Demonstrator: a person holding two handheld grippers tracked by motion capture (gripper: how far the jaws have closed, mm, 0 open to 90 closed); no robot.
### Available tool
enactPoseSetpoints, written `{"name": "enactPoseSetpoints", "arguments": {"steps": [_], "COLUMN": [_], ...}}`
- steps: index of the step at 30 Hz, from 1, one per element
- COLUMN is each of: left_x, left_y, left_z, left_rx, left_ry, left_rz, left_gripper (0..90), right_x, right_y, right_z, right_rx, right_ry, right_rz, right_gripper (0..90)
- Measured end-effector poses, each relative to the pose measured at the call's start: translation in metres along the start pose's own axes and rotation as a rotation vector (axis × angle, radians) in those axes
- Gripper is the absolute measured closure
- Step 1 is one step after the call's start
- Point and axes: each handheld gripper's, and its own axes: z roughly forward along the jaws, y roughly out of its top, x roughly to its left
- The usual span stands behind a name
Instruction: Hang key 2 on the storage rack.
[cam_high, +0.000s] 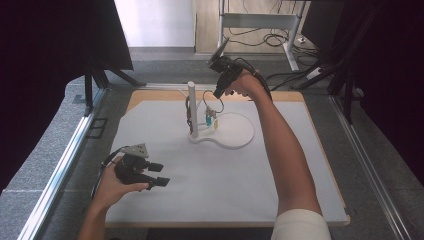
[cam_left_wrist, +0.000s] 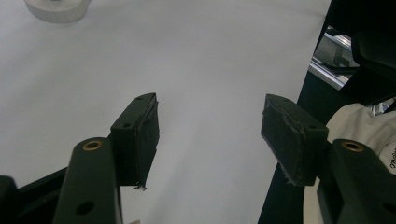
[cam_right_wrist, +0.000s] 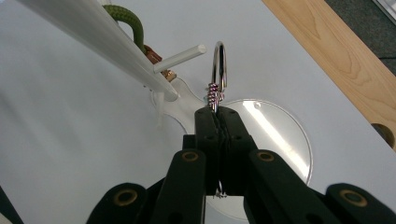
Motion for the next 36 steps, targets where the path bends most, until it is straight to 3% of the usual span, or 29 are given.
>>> {"name": "enactPoseSetpoints", "arguments": {"steps": [13,36], "left_x": [0.0,0.0], "left_y": [-0.001,-0.001], "left_z": [0.0,0.002], "left_rx": [0.002,0.019], "left_ry": [0.0,0.003], "left_rz": [-0.001,0.004], "left_gripper": [37.3,37.2], "right_x": [0.016,0.029], "right_y": [0.01,0.002], "right_z": [0.008,0.033], "right_rx": [0.004,0.022], "right_ry": [0.014,0.08], "right_rz": [-0.038,-0.068], "right_gripper": [88.3,87.6]}}
